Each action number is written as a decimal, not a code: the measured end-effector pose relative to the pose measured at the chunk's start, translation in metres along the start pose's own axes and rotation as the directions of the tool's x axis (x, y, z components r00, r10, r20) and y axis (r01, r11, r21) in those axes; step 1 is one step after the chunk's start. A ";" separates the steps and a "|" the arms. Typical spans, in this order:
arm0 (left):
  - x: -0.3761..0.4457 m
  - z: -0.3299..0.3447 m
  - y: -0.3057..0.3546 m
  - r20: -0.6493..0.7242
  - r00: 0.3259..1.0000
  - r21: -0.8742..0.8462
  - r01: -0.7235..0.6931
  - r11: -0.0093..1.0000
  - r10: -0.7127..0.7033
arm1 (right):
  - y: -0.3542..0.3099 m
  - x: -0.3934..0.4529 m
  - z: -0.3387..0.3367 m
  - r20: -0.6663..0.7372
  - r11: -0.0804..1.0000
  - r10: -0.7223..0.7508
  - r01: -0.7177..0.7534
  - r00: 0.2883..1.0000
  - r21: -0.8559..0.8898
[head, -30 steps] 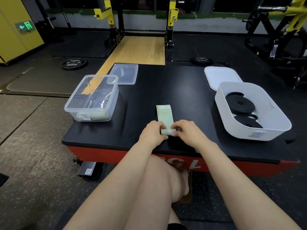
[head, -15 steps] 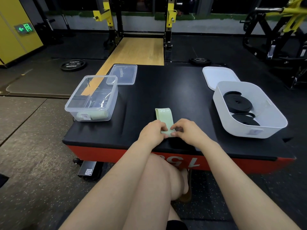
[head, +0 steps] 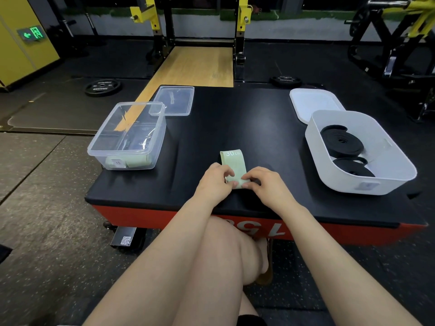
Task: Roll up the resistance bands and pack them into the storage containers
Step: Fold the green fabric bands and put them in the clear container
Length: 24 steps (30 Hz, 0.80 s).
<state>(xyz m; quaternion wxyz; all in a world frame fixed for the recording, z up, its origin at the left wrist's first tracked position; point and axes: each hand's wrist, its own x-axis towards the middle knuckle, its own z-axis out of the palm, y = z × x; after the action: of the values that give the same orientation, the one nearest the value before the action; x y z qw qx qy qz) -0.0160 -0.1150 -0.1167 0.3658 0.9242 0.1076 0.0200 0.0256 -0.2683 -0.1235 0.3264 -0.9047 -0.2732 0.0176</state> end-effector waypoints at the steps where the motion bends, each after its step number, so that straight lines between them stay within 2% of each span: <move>1: 0.000 -0.001 0.000 -0.020 0.999 -0.053 0.026 0.998 -0.027 | 0.000 0.001 0.000 0.006 1.000 0.008 -0.008 1.000 0.002; 3: 0.001 -0.002 0.000 -0.048 0.994 -0.168 0.093 0.981 -0.102 | 0.000 0.003 -0.001 0.018 1.000 0.025 -0.025 1.000 0.007; 5: 0.003 -0.002 -0.002 -0.051 0.987 -0.206 0.139 0.969 -0.152 | 0.001 0.004 -0.001 0.035 0.999 0.046 -0.047 0.998 0.020; 8: 0.004 -0.001 -0.002 -0.052 0.990 -0.176 0.120 0.977 -0.131 | 0.001 0.008 -0.002 0.064 0.997 0.067 -0.070 0.996 0.031; 11: 0.003 0.000 -0.001 -0.050 0.998 -0.141 0.026 0.990 -0.033 | 0.001 0.015 -0.002 0.067 0.996 0.084 -0.084 0.994 0.011; 14: 0.002 -0.001 -0.002 -0.005 0.999 -0.022 -0.033 0.999 0.033 | 0.001 0.022 -0.002 0.067 0.993 0.118 -0.117 0.991 -0.014; 18: 0.007 0.000 -0.003 -0.015 1.000 0.026 -0.027 0.999 0.027 | -0.002 0.024 0.001 -0.002 0.991 0.135 -0.135 0.991 -0.008; 24: 0.012 0.002 -0.002 -0.022 1.000 -0.002 0.017 1.000 -0.018 | 0.003 0.015 0.009 -0.115 1.000 0.013 -0.012 0.993 0.007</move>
<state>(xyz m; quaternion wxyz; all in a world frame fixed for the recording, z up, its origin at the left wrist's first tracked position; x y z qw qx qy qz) -0.0041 -0.1119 -0.1201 0.3654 0.9227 0.1197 0.0272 0.0374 -0.2574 -0.1304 0.3442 -0.9050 -0.2481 -0.0316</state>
